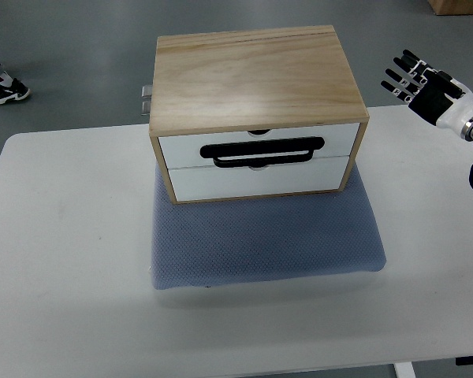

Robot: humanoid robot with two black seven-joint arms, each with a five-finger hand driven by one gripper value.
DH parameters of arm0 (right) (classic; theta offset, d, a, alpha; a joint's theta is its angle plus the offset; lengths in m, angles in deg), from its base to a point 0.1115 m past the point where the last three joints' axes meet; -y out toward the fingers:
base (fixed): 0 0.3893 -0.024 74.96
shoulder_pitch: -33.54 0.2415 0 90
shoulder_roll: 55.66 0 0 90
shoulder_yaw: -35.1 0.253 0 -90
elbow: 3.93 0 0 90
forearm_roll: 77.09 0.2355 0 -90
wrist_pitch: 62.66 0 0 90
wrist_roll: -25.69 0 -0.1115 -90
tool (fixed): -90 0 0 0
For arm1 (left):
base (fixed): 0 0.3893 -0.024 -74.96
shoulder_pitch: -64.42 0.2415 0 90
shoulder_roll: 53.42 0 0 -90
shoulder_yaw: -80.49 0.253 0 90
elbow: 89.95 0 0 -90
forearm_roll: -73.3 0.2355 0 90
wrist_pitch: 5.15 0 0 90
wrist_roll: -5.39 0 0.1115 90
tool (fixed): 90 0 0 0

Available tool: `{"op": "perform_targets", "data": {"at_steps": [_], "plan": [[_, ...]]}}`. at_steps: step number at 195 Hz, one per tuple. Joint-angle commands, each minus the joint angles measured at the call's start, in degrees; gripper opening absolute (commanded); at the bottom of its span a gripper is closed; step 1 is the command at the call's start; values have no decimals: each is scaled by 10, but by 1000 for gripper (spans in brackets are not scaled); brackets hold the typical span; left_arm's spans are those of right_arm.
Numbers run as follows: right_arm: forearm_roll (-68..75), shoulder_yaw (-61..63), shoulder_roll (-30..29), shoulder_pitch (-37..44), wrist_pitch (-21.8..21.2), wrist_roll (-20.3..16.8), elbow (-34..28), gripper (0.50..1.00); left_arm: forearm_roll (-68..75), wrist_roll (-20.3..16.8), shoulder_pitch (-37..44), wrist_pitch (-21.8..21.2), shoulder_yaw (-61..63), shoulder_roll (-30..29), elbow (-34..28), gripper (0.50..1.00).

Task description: Open wood drawer with right hand

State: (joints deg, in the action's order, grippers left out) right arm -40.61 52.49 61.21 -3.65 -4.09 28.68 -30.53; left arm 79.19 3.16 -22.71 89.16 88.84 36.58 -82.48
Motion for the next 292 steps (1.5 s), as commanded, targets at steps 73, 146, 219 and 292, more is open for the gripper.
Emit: {"op": "perform_targets", "data": {"at_steps": [73, 146, 219, 292], "plan": [[0, -1, -6, 0, 0, -1, -2, 944, 0, 0, 5, -1, -2, 0, 2, 1000], [-1, -1, 17, -2, 0, -1, 0, 944, 0, 0, -8, -1, -1, 0, -4, 1000], [0, 0, 73, -1, -28, 2, 0, 944, 0, 0, -8, -1, 0, 0, -4, 1000], [-5, -1, 98, -1, -34, 24, 6, 944, 0, 0, -8, -1, 0, 0, -4, 1000]]}}
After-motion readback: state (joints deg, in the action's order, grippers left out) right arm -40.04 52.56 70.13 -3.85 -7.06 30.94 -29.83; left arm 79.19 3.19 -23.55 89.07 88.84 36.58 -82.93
